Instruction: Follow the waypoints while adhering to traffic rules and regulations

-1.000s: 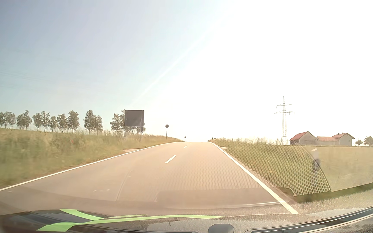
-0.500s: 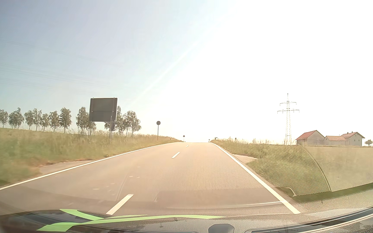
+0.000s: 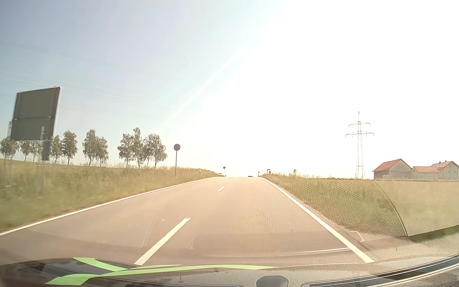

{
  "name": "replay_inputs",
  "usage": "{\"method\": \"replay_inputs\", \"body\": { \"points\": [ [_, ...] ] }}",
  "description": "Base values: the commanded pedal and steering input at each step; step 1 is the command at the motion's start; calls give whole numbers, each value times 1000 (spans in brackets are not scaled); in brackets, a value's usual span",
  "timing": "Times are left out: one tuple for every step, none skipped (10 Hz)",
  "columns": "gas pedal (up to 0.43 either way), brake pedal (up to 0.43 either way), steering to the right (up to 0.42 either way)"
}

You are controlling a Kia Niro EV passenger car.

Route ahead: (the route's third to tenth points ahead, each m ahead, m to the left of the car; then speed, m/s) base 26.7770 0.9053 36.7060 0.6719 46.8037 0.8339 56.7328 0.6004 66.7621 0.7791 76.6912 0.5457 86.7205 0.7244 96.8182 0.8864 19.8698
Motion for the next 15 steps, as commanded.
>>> {"method": "replay_inputs", "body": {
  "points": [
    [197,0,-1],
    [197,0,-1],
    [197,0,-1],
    [189,0,-1],
    [189,0,-1],
    [177,0,-1],
    [177,0,-1],
    [169,0,-1],
    [169,0,-1],
    [169,0,-1],
    [169,0,0],
    [169,0,0],
    [169,0,0],
    [169,0,0],
    [169,0,0]
  ]
}}
